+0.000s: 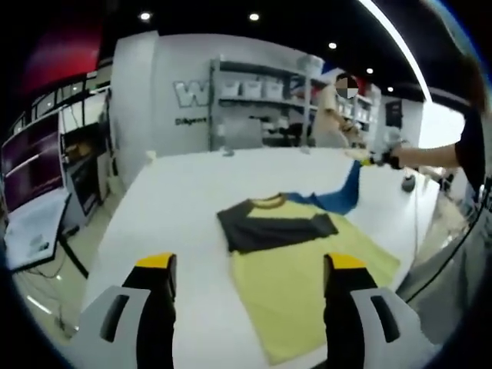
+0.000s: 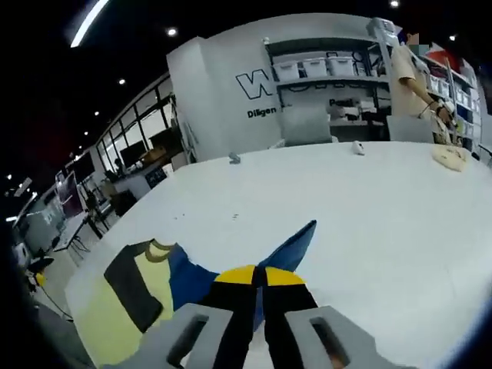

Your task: Fold the garment on the visible template until the final outline fits inside the template.

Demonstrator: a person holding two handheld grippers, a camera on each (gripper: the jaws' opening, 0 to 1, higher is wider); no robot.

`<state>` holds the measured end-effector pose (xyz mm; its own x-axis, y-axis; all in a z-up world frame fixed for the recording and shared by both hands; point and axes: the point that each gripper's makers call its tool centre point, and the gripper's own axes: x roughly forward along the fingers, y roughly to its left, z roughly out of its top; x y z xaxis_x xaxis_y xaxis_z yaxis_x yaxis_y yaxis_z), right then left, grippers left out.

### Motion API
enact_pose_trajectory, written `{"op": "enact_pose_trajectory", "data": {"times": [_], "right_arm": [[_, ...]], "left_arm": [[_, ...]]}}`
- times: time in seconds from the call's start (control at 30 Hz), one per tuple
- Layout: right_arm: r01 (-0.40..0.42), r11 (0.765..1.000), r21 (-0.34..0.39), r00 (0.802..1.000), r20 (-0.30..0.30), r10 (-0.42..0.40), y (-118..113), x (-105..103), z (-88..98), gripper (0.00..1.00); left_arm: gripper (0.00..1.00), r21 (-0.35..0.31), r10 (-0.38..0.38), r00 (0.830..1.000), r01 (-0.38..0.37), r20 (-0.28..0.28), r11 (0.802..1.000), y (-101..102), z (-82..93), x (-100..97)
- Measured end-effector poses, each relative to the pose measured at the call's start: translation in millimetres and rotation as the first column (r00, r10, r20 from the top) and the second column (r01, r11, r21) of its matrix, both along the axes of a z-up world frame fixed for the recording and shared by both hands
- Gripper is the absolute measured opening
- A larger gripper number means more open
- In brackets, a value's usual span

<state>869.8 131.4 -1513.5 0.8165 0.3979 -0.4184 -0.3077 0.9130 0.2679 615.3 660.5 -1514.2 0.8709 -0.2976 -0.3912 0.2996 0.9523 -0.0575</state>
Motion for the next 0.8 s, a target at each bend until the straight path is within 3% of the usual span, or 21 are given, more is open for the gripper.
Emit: {"op": "enact_pose_trajectory", "data": {"times": [0.2, 0.27, 0.5, 0.63, 0.8], "right_arm": [[-0.086, 0.995, 0.051, 0.995, 0.059, 0.083, 44.6, 2.6, 33.7, 0.00], [-0.135, 0.989, 0.063, 0.987, 0.098, 0.128, 68.6, 3.0, 50.2, 0.00], [-0.232, 0.969, 0.086, 0.961, 0.175, 0.215, 119.7, -0.1, 84.8, 0.00], [-0.284, 0.954, 0.093, 0.944, 0.205, 0.261, 142.0, -2.0, 95.2, 0.00], [-0.359, 0.930, 0.085, 0.915, 0.229, 0.332, 187.5, -9.9, 96.4, 0.00]], "left_arm": [[0.72, -0.005, 0.012, 1.000, -0.011, 0.008, 1.000, 1.2, -0.8, -3.5], [0.72, -0.025, 0.020, 1.000, -0.019, 0.013, 1.000, 1.7, 0.0, -3.8], [0.72, -0.023, 0.028, 0.999, -0.027, 0.024, 0.999, 6.5, 2.4, -5.9], [0.72, -0.023, 0.038, 0.999, -0.038, 0.027, 0.999, 12.9, 2.3, -9.0], [0.72, -0.034, 0.054, 0.998, -0.053, 0.019, 0.998, 16.2, -2.3, -14.3]]}}
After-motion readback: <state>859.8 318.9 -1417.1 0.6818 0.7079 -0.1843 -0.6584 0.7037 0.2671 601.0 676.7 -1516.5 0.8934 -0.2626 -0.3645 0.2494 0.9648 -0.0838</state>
